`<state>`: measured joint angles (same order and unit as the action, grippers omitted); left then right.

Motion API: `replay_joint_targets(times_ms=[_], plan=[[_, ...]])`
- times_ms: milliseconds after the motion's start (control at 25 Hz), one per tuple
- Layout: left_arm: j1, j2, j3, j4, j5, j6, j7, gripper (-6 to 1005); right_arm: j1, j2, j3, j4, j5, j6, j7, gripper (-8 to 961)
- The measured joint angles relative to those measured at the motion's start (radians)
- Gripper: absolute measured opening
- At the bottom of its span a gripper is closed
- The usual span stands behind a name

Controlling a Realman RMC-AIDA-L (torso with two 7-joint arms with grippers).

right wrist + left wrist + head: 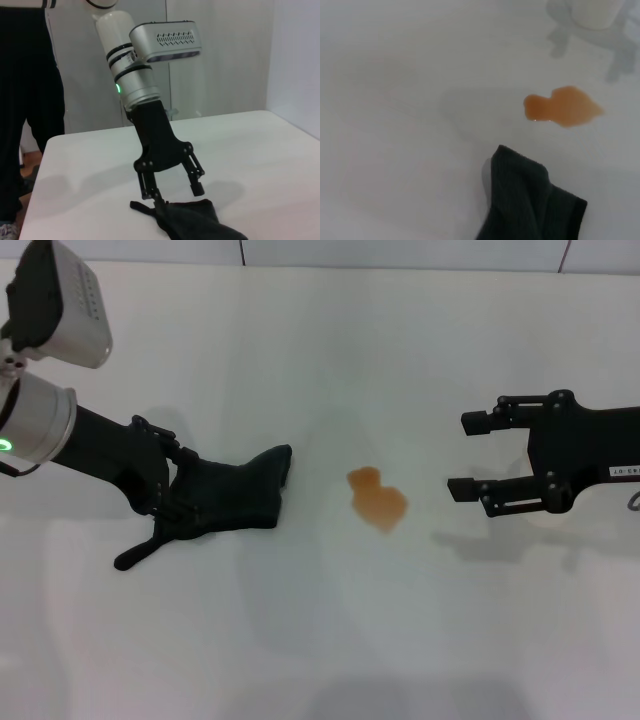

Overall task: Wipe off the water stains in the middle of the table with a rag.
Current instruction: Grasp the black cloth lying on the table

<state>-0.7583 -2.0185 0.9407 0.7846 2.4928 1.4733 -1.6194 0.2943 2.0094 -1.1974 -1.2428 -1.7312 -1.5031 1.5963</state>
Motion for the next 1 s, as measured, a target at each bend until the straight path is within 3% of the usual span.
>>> replay_joint_targets(times_ms=[1000], plan=[[0.003, -0.033, 0.001, -0.053, 0.0, -0.112, 0.058, 829, -0.006, 0.0, -0.012, 0.008, 0.009, -0.001, 0.014, 766]])
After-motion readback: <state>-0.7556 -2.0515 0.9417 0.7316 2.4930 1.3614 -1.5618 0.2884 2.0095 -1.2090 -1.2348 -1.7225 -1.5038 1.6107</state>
